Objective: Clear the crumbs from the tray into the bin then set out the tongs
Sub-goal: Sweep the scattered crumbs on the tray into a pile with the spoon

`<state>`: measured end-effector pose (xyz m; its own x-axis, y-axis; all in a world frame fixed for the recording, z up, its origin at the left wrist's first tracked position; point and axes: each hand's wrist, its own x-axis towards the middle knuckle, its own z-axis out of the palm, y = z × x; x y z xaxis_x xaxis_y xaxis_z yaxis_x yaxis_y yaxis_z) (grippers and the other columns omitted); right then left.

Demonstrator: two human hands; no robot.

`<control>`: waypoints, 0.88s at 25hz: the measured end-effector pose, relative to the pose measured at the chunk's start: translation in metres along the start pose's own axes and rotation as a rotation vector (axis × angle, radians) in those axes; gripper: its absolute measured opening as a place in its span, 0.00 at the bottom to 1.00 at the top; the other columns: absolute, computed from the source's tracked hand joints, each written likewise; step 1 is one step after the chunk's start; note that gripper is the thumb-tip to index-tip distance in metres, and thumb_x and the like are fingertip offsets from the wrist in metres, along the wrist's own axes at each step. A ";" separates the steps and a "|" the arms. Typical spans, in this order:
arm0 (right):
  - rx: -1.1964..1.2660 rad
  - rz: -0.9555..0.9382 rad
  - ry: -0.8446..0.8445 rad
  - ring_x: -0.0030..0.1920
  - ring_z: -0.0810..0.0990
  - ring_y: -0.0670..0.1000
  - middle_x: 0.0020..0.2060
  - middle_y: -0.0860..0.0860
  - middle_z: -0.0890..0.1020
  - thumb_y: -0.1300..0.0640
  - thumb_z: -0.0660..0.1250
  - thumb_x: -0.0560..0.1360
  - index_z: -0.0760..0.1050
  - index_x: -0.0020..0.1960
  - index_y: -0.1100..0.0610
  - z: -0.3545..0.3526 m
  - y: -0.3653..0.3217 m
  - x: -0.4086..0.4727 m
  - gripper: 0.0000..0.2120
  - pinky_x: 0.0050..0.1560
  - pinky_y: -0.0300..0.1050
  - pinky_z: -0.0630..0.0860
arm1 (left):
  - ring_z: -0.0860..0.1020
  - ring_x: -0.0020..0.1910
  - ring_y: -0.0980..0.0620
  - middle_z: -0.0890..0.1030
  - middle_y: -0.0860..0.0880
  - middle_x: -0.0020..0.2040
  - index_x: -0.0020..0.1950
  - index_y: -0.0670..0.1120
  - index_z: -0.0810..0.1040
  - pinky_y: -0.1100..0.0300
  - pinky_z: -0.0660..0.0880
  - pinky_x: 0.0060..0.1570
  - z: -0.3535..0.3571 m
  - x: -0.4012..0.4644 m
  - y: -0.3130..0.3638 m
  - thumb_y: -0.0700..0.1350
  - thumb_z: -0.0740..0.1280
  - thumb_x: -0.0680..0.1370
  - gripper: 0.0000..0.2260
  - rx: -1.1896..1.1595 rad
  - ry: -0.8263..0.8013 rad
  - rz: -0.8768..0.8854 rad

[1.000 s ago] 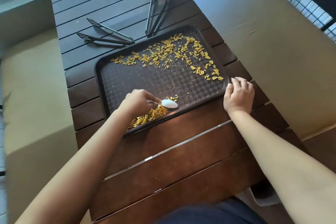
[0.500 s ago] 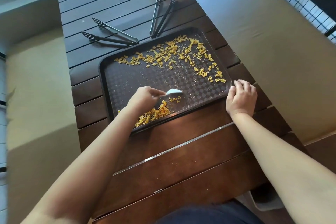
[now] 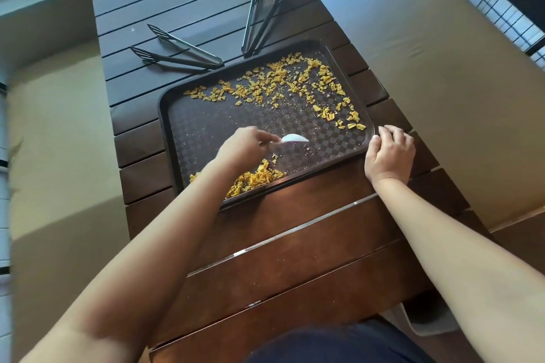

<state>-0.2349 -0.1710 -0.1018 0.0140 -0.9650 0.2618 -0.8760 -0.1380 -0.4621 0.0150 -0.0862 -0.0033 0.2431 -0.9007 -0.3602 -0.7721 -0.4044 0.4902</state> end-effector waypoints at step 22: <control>-0.007 0.008 -0.005 0.54 0.74 0.64 0.57 0.59 0.78 0.55 0.56 0.76 0.78 0.57 0.63 0.003 0.004 0.000 0.18 0.57 0.53 0.68 | 0.76 0.40 0.50 0.79 0.48 0.55 0.58 0.52 0.81 0.57 0.74 0.39 -0.016 -0.025 -0.060 0.40 0.61 0.80 0.13 -0.048 0.057 -0.083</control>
<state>-0.2369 -0.1727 -0.1062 0.0099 -0.9672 0.2538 -0.8797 -0.1291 -0.4577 0.0646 -0.0421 -0.0114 0.3390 -0.8709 -0.3559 -0.7192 -0.4838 0.4987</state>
